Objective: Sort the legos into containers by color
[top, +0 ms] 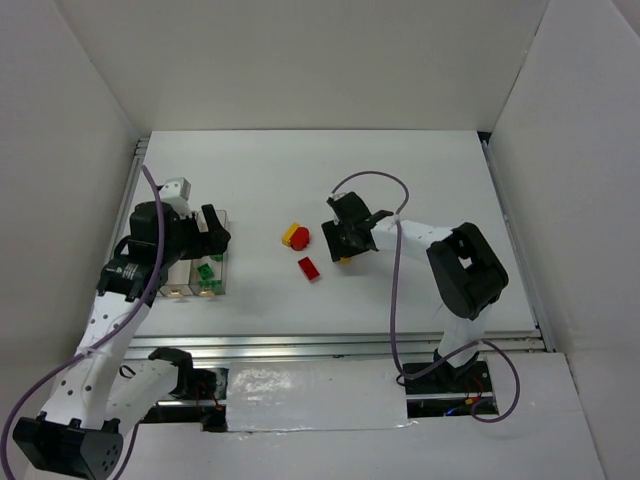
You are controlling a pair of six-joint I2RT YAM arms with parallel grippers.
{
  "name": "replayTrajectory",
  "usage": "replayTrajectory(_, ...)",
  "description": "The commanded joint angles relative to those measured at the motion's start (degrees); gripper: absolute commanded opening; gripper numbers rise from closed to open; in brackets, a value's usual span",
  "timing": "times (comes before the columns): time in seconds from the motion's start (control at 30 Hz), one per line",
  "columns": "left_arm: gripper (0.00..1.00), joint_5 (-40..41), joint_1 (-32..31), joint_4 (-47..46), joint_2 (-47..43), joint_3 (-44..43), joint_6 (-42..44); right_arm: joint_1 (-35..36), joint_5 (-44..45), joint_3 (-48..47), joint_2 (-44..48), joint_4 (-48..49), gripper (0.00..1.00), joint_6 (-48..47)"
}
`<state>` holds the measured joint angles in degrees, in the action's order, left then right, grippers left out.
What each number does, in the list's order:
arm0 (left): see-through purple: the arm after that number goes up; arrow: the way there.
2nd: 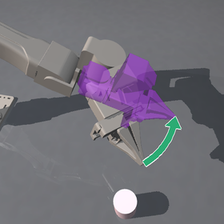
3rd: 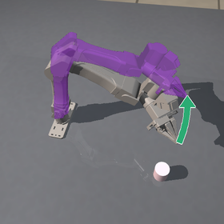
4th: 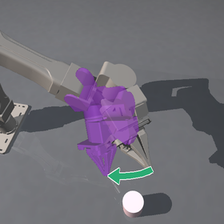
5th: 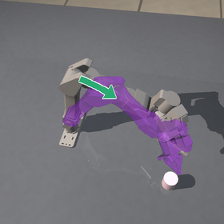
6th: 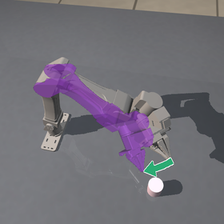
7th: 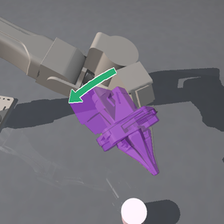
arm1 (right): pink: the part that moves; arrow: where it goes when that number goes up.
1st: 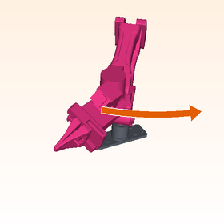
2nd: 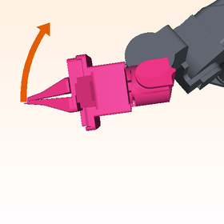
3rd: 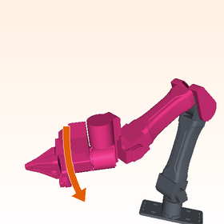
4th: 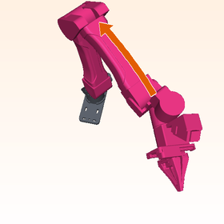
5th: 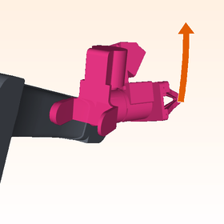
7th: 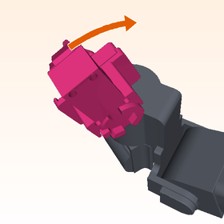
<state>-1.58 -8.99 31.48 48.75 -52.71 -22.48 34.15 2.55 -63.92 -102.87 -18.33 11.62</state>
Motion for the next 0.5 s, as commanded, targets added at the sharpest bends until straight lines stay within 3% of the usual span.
replayTrajectory(0.0, 0.99, 0.7, -0.3, -1.0, 0.1, -0.1, 0.5, -0.7, -0.1, -2.6, -0.7, 0.9, 0.61, -0.5)
replayTrajectory(0.03, 1.00, 0.9, -0.2, -0.9, 0.2, -0.1, 0.5, -0.7, 0.3, -2.9, -1.3, 0.7, 0.57, 0.4)
replayTrajectory(0.2, 1.00, 0.9, -0.3, -0.4, 1.8, -0.4, 0.6, -0.7, 1.3, -2.1, -1.3, 0.9, 0.04, 1.7)
replayTrajectory(0.3, 1.00, -0.9, -0.2, -0.9, 2.5, -0.5, 0.6, -0.7, 1.7, -0.5, 2.0, 0.8, 0.00, 3.4)
replayTrajectory(0.4, 0.99, -10.2, -0.2, -4.1, 2.8, -0.4, -0.4, -0.5, -6.0, 4.8, 13.7, 4.7, 0.00, 4.6)
replayTrajectory(0.47, 0.99, -22.2, -0.2, -7.0, 3.0, 1.2, -3.0, -0.6, -11.9, 11.1, 20.0, 10.9, 0.00, 6.0)
